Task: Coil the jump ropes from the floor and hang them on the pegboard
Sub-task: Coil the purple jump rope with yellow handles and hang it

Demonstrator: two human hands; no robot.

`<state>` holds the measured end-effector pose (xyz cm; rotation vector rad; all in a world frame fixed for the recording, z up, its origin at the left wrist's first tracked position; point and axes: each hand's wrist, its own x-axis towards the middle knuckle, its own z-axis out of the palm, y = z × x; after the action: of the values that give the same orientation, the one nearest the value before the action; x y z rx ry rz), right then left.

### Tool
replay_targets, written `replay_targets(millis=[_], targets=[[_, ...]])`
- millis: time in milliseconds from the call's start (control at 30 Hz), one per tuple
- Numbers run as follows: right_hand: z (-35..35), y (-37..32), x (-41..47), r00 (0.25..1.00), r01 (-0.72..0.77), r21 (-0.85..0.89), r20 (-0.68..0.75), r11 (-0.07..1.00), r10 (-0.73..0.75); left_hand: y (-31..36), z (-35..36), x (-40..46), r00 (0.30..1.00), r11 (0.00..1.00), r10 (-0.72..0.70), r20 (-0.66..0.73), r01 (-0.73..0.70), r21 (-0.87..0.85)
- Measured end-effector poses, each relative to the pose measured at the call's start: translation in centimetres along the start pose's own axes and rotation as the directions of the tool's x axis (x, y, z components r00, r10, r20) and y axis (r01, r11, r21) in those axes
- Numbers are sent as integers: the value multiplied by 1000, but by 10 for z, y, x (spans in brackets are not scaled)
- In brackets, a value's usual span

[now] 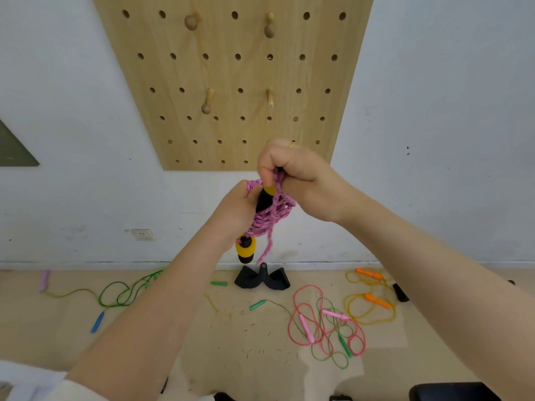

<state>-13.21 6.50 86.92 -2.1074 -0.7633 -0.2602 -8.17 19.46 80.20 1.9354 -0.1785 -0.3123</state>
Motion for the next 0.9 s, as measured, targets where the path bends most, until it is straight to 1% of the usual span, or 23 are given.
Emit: replay_targets(millis=[67, 100, 133, 167, 200, 233, 267, 300, 333, 400, 433, 467, 500, 533, 567, 600, 667, 733, 767, 833, 867, 900], targets=[[4, -2, 3, 996, -47, -96, 68, 994, 54, 7, 4, -4, 999, 994, -11, 39, 15, -106], [4, -1, 3, 994, -65, -168, 71, 984, 78, 11, 4, -6, 1000, 994, 1, 18, 0, -108], [2, 2, 3, 993, -74, -257, 70, 964, 95, 12, 2, -7, 999, 996, 38, -37, -41, -77], [-1, 6, 2, 991, -74, -334, 79, 940, 106, 12, -1, -7, 989, 994, 103, -106, -106, -20], [-6, 13, -1, 987, -87, -370, 96, 925, 131, 11, -6, -7, 971, 985, 171, -167, -167, 40], [-12, 19, -5, 975, -135, -362, 120, 922, 190, 12, -12, -9, 954, 975, 222, -200, -213, 70], [-17, 24, -9, 953, -213, -332, 137, 919, 271, 15, -17, -11, 946, 966, 257, -195, -248, 71], [-19, 27, -13, 934, -274, -296, 144, 915, 327, 19, -21, -13, 946, 958, 287, -150, -281, 61], [-19, 27, -14, 930, -302, -251, 135, 920, 342, 24, -22, -15, 946, 948, 315, -81, -308, 80], [-8, 18, -13, 953, -272, -127, 104, 954, 285, 35, -17, -18, 937, 929, 347, 50, -350, 123], [-2, 12, -10, 964, -245, -73, 87, 967, 251, 36, -12, -19, 935, 933, 346, 78, -352, 74], [2, 8, -6, 971, -219, -65, 78, 973, 224, 36, -6, -20, 940, 943, 331, 86, -331, -16], [3, 5, -1, 975, -199, -119, 77, 973, 209, 34, -1, -21, 948, 947, 310, 67, -302, -106], [2, 5, 2, 970, -204, -192, 92, 960, 225, 31, 2, -22, 954, 944, 297, 45, -287, -160], [-1, 9, 2, 954, -241, -231, 121, 943, 274, 28, 5, -22, 955, 942, 295, 28, -286, -176], [-5, 12, -1, 932, -294, -198, 158, 935, 326, 26, 6, -21, 953, 942, 300, 35, -290, -172], [-12, 20, -9, 905, -378, -5, 212, 926, 370, 24, 5, -18, 946, 942, 314, 80, -300, -152], [-19, 25, -18, 887, -443, 152, 217, 884, 407, 25, 4, -19, 939, 940, 318, 131, -295, -171], [-23, 27, -21, 876, -468, 177, 227, 866, 427, 25, 4, -19, 933, 937, 323, 162, -291, -192], [-31, 29, -23, 843, -511, 147, 276, 847, 461, 25, 5, -22, 911, 926, 342, 232, -284, -249], [-32, 29, -22, 830, -529, 121, 279, 840, 483, 28, 5, -25, 900, 921, 351, 256, -284, -265], [-30, 29, -21, 829, -537, 106, 249, 837, 500, 29, 6, -25, 896, 920, 359, 261, -292, -262]])
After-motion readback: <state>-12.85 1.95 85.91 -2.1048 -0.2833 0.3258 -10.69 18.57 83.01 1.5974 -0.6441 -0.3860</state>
